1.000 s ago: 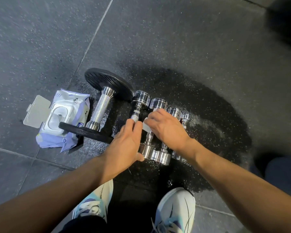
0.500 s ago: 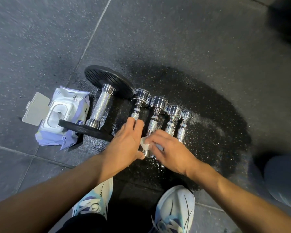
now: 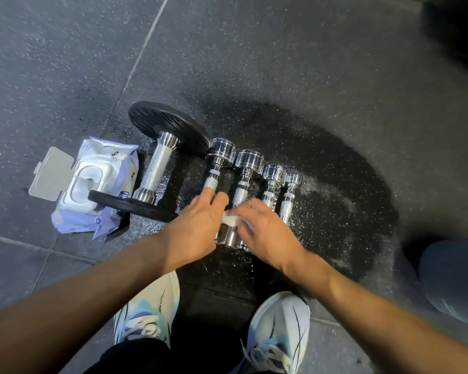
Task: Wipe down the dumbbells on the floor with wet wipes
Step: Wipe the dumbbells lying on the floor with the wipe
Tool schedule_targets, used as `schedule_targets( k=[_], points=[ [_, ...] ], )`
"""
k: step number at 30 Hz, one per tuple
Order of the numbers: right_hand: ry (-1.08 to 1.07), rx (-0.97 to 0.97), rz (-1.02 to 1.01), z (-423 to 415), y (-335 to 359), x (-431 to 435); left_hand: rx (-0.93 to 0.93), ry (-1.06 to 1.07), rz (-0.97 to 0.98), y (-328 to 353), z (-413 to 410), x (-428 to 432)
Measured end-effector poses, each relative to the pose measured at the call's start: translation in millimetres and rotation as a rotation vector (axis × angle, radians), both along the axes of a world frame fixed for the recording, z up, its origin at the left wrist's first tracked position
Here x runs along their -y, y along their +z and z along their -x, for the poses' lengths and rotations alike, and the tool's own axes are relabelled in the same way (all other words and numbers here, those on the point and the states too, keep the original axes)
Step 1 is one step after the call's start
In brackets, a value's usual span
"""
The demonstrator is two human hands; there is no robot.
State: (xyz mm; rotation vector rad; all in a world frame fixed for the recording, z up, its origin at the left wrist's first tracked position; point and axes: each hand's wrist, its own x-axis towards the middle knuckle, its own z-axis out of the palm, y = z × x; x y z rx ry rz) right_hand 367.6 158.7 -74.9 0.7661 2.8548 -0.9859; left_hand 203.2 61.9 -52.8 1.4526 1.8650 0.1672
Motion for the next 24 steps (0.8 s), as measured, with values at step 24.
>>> schedule_targets(
  k=[24],
  points=[
    [0.508,-0.015,-0.277,-7,-13,32,-0.315,-0.211,0.008,14,19,-10]
  ],
)
